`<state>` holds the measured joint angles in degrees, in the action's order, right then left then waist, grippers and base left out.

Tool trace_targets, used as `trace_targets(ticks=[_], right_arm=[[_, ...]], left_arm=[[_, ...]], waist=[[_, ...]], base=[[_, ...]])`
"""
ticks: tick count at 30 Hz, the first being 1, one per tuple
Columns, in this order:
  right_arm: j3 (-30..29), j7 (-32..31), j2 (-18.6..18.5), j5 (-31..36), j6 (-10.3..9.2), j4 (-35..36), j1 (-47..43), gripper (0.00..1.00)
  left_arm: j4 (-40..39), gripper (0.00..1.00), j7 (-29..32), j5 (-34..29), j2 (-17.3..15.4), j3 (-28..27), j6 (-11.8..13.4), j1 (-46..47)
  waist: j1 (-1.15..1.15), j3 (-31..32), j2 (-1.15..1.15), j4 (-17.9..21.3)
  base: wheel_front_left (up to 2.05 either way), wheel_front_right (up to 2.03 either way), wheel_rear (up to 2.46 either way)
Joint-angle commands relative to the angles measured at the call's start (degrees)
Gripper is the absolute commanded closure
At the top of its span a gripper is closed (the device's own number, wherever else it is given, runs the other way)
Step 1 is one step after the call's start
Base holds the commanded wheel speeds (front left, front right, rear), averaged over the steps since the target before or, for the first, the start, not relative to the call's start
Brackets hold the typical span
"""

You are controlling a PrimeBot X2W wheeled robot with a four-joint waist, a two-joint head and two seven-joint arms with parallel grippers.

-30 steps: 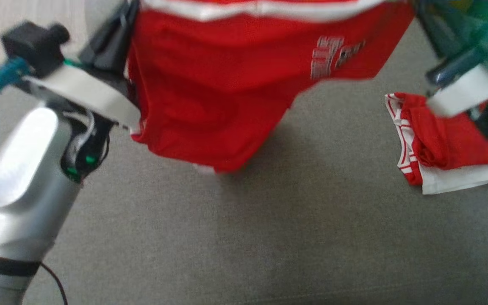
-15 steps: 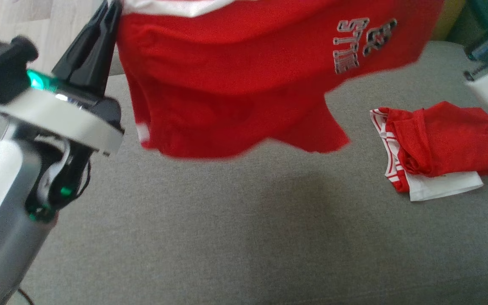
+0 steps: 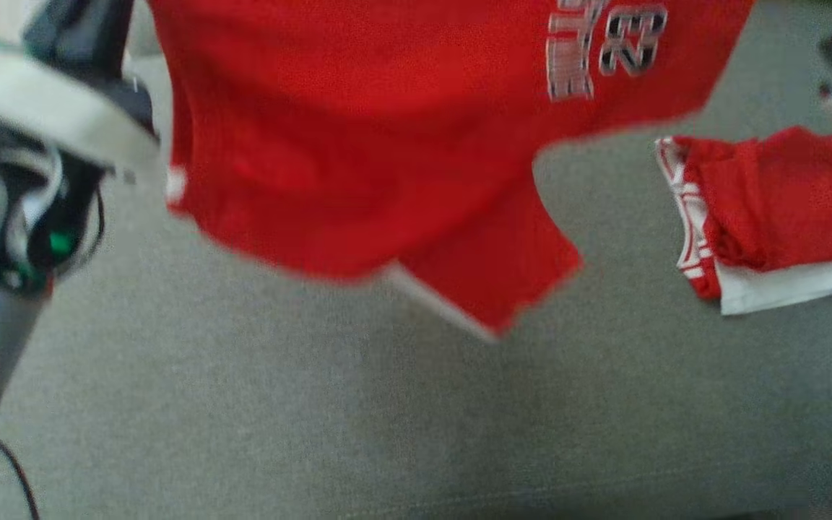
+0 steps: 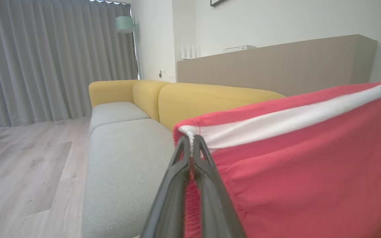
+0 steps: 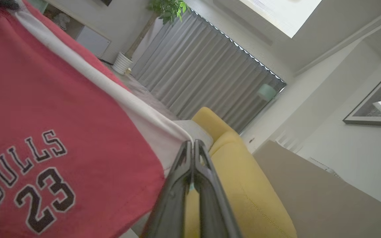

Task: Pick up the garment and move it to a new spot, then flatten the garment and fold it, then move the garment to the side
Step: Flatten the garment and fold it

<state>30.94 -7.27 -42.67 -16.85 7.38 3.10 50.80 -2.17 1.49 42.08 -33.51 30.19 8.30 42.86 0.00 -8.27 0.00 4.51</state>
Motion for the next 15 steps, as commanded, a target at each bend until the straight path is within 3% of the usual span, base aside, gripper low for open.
trace_targets(ticks=[1, 5, 10, 15], right_arm=[[0.4, 0.6, -1.1, -0.8, 0.11, -1.1, 3.7, 1.00], [4.5, 3.2, 1.4, -1.2, 0.11, -8.9, 14.2, 1.00], [4.9, 9.6, 7.2, 1.2, 0.11, -21.0, 26.6, 1.00], [3.5, 17.3, 13.2, 4.4, 0.11, -30.8, 30.3, 1.00]], left_arm=[[1.2, 1.00, -0.3, 0.0, -1.0, -3.2, -0.7, 6.4], [10.6, 1.00, -2.9, -1.6, 2.1, -3.3, -3.1, 16.2], [21.2, 1.00, -10.0, -5.9, 5.3, -2.7, -5.8, 28.2], [28.8, 1.00, -15.8, -9.2, 7.2, -2.1, -10.1, 33.4]], waist=[[0.00, -5.6, 0.00, -0.5], [0.00, -11.0, 0.00, -0.7], [0.00, -15.4, 0.00, -1.1], [0.00, -17.4, 0.00, -1.4]], base=[[0.00, 0.00, 0.00], [0.00, 0.00, 0.00], [0.00, 0.00, 0.00], [0.00, 0.00, 0.00]])
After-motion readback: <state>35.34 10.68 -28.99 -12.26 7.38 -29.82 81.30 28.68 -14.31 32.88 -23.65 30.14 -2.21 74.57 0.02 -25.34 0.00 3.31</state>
